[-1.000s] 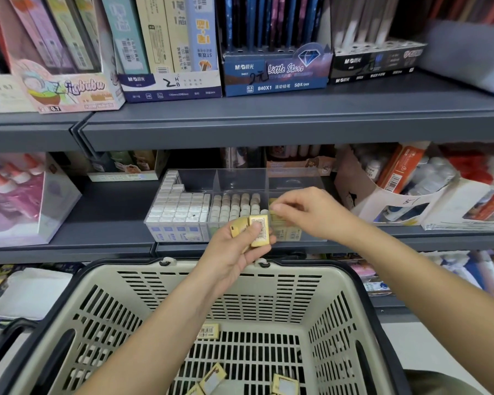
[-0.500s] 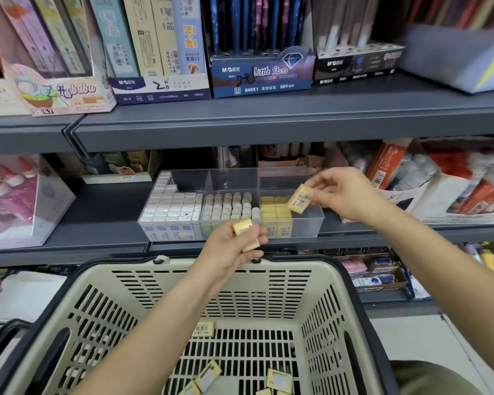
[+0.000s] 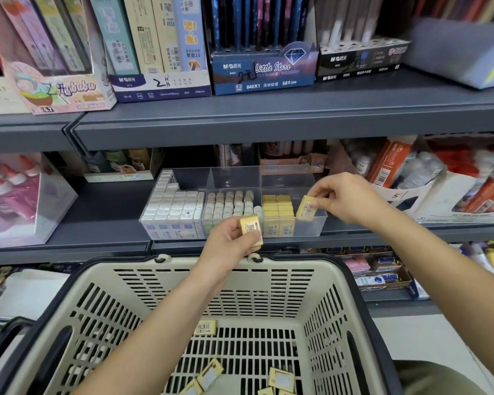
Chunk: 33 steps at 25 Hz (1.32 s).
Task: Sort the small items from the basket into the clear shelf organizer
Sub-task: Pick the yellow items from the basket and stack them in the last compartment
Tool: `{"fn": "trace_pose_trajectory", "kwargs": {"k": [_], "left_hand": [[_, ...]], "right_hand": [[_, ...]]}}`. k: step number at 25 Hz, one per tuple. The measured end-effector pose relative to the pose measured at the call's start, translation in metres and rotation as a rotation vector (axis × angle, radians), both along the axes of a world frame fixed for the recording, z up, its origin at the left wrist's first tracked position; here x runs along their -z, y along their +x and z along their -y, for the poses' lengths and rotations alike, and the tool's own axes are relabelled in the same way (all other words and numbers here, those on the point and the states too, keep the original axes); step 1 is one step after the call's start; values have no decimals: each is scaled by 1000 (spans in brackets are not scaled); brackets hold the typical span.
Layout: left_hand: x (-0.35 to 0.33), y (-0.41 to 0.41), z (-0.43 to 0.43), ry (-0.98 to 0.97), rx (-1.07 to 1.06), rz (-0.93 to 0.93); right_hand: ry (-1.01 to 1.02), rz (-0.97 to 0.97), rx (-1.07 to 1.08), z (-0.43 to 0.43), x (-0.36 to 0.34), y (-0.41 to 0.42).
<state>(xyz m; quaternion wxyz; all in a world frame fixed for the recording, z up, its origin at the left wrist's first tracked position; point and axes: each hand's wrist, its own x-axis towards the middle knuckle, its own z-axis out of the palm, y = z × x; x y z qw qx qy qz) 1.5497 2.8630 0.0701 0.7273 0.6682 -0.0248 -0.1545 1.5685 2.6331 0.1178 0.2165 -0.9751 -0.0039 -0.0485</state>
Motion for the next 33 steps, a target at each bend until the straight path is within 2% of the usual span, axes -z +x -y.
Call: {"fn": "trace_pose_trajectory", "kwargs": {"k": [3, 7, 12, 14, 15, 17, 18, 20, 22, 27, 30, 33], "left_hand": [[0, 0, 2, -25, 3, -11], [1, -1, 5, -21, 9, -13], [1, -2, 5, -5, 34, 8], [0, -2, 5, -5, 46, 13], [0, -2, 5, -10, 56, 16], [-2, -1, 7, 0, 98, 41], [-3, -1, 10, 24, 128, 61], [-6, -1, 18, 72, 174, 90], [-7, -1, 23, 95, 164, 106], [-5, -1, 1, 127, 17, 72], [0, -12, -19, 107, 19, 32], [11, -27, -38, 123, 26, 17]], "right_hand": [[-38, -86, -59, -11, 8, -2], [-232, -112, -126, -15, 13, 1], [-256, -194, -185, -15, 10, 2], [-273, -129, -182, -17, 7, 0], [-245, -43, -174, -20, 5, -2], [-22, 41, -188, -30, 0, -11], [92, 12, -224, -36, -3, -16], [158, -52, -282, -44, -6, -23], [126, -33, -260, -39, -9, -23], [-42, 144, -12, -6, -15, -7], [-229, 115, -30, -8, 1, 0], [-264, 14, -74, -14, 19, 6]]}}
